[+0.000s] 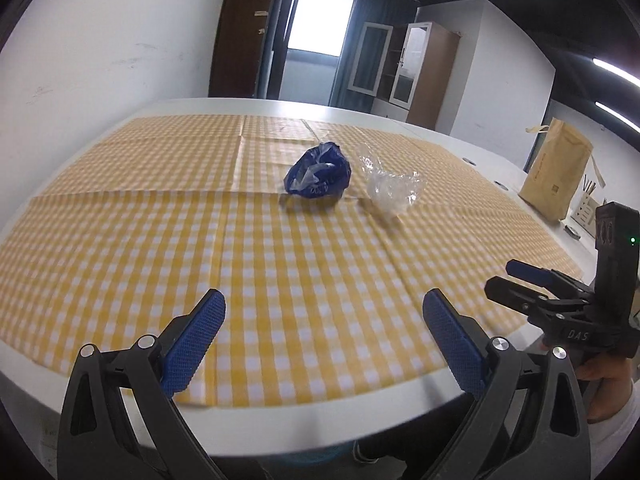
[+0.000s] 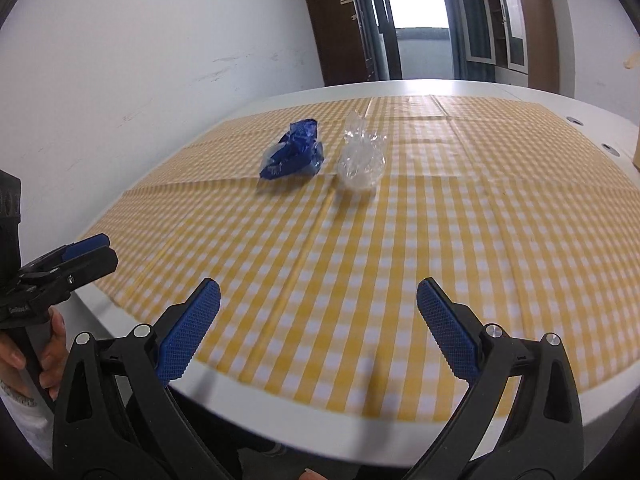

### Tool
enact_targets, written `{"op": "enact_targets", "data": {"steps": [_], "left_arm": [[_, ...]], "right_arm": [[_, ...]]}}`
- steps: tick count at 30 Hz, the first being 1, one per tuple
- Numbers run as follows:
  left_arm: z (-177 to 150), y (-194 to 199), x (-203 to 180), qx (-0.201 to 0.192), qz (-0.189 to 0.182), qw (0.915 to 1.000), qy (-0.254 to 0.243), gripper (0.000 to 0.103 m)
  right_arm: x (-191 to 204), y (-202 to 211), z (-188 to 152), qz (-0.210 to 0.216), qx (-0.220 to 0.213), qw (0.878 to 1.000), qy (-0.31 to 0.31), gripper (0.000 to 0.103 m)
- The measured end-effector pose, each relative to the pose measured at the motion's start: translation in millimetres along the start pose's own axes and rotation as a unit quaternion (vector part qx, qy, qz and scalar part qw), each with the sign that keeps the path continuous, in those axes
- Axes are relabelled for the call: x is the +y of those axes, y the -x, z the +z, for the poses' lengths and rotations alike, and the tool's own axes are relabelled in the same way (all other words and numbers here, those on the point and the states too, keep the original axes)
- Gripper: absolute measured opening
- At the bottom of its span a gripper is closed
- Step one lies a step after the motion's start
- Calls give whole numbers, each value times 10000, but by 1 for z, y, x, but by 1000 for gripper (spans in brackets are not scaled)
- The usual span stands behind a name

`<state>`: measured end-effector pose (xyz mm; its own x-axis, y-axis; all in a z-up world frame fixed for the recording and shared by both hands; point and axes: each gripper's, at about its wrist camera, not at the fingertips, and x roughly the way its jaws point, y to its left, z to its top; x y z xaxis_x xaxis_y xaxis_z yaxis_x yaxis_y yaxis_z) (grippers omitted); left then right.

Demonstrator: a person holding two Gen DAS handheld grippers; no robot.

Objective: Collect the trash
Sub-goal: 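Raise both tools back over the table toward the blue and clear bags, then grasp the blue printed bag with the left tool while the right tool grasps the clear bag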

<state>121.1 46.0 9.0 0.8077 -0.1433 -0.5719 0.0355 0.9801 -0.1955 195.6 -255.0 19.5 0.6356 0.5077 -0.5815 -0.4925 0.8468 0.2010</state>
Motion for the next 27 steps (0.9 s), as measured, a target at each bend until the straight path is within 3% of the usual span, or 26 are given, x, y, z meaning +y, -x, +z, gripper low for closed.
{"op": "enact_targets", "data": {"steps": [15,27], "left_arm": [[80,-73,13,167,7,9998,129,97],[101,-137,3,515,145,9968,-598,97]], "right_arm": [[-29,-57,82,-53,199,9992,-342,85],[-47,-120,118,-200,631,9968,-445,66]]}}
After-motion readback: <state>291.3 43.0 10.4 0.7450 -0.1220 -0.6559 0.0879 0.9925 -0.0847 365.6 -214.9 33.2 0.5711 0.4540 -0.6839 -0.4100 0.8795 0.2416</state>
